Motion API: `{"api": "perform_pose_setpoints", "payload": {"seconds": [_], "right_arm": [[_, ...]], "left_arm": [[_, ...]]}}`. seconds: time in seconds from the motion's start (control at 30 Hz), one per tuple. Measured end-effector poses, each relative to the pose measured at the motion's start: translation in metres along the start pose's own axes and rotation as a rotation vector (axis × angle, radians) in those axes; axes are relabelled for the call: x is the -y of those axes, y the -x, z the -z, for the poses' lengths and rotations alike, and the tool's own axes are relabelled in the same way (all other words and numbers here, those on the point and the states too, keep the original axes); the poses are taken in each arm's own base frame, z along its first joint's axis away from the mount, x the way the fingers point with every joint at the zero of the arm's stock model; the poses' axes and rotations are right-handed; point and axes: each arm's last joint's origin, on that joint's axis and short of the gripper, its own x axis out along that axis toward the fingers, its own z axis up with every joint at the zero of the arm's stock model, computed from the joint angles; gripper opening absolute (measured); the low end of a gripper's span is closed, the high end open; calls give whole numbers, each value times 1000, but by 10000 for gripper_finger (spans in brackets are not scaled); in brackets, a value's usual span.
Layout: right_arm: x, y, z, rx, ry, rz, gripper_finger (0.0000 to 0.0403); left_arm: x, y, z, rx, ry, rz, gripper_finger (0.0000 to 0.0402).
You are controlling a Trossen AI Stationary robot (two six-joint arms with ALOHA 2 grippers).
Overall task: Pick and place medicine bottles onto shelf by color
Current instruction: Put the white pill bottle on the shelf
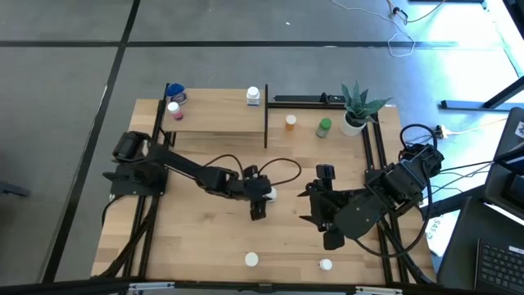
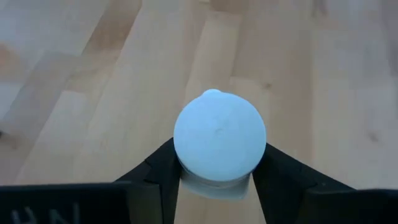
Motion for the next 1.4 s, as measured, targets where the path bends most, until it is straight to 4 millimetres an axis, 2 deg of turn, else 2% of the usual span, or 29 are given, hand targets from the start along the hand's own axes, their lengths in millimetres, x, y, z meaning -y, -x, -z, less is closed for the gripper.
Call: {"api": "perform_pose_setpoints", "payload": {"seconds": [0.3, 0.6, 0.9, 1.07, 1.27, 1.4], "right_arm": [[0, 0, -1, 9, -2, -2, 240], [0, -1, -9, 84, 59, 18, 240], [12, 1, -11, 158, 48, 380, 240], [22, -3, -13, 154, 31, 447, 240], [44, -25, -13, 90, 14, 537, 240], [57, -38, -11, 49, 0, 577, 240]], "left_arm": [[5, 66, -12, 3, 33, 9, 152], [-22, 123, -30, 102, 91, -92, 152], [-76, 160, -41, 136, 139, -218, 152], [-113, 172, -47, 140, 135, -262, 151], [-157, 185, -49, 139, 111, -386, 151], [-184, 186, -48, 104, 71, -465, 151]]}}
